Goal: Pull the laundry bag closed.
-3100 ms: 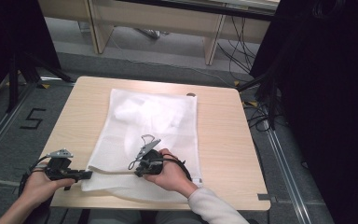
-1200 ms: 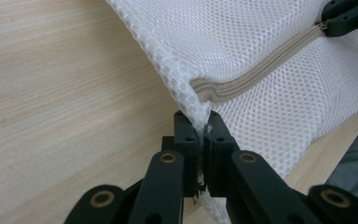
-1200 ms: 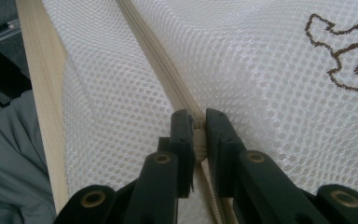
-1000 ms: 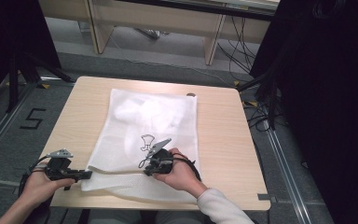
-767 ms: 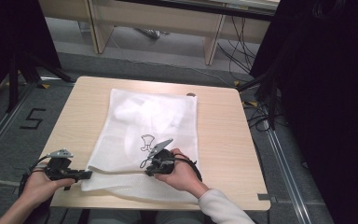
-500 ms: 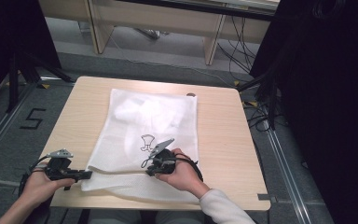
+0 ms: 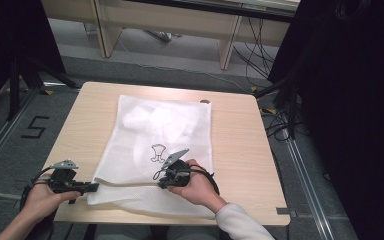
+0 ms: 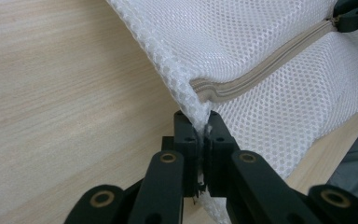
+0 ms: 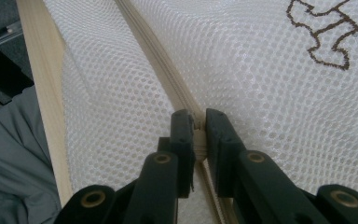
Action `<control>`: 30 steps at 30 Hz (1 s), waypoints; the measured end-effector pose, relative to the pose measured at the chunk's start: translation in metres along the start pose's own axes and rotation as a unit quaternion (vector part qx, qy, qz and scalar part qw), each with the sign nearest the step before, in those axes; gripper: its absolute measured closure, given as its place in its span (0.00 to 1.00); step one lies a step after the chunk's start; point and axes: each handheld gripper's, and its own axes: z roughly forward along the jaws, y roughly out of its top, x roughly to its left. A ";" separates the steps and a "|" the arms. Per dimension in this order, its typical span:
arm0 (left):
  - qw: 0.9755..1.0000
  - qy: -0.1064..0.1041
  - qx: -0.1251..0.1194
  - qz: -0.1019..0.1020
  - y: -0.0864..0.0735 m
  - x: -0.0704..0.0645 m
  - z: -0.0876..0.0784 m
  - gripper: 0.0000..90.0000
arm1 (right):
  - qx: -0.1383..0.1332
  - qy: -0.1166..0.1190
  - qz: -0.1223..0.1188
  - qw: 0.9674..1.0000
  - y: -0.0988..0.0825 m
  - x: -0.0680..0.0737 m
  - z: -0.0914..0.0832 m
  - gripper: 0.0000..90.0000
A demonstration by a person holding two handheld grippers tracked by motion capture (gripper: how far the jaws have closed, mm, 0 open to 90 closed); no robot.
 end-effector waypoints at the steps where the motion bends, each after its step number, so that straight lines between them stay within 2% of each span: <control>1: 1.000 0.000 -0.002 -0.002 0.000 0.000 0.000 0.95 | -0.001 -0.001 -0.003 1.000 0.000 0.000 0.000 0.92; 12: 1.000 0.000 -0.001 -0.001 0.000 0.000 0.000 0.95 | -0.005 -0.003 0.003 1.000 -0.003 -0.001 -0.003 0.92; 13: 1.000 0.001 -0.001 -0.001 0.000 0.000 0.000 0.95 | -0.006 -0.002 0.010 1.000 -0.003 -0.001 -0.003 0.92; 14: 1.000 0.000 -0.001 -0.002 0.000 0.000 0.000 0.95 | -0.006 -0.004 0.005 1.000 -0.003 -0.001 -0.003 0.92; 17: 1.000 0.001 -0.002 -0.002 0.000 0.000 0.000 0.95 | 0.000 -0.004 0.018 1.000 -0.004 0.000 -0.006 0.92; 24: 1.000 0.000 -0.001 -0.002 0.000 0.000 0.000 0.95 | -0.006 -0.004 0.012 1.000 -0.005 -0.001 -0.006 0.92; 26: 1.000 0.000 0.000 -0.001 0.000 0.000 0.000 0.95 | -0.006 -0.003 0.023 1.000 -0.006 -0.001 -0.007 0.92; 27: 1.000 0.000 -0.002 -0.002 0.000 0.000 0.000 0.95 | -0.006 -0.002 0.013 1.000 -0.006 -0.002 -0.008 0.92; 30: 1.000 0.000 -0.001 -0.002 0.000 0.000 0.000 0.95 | -0.004 -0.001 0.015 1.000 -0.007 -0.002 -0.009 0.92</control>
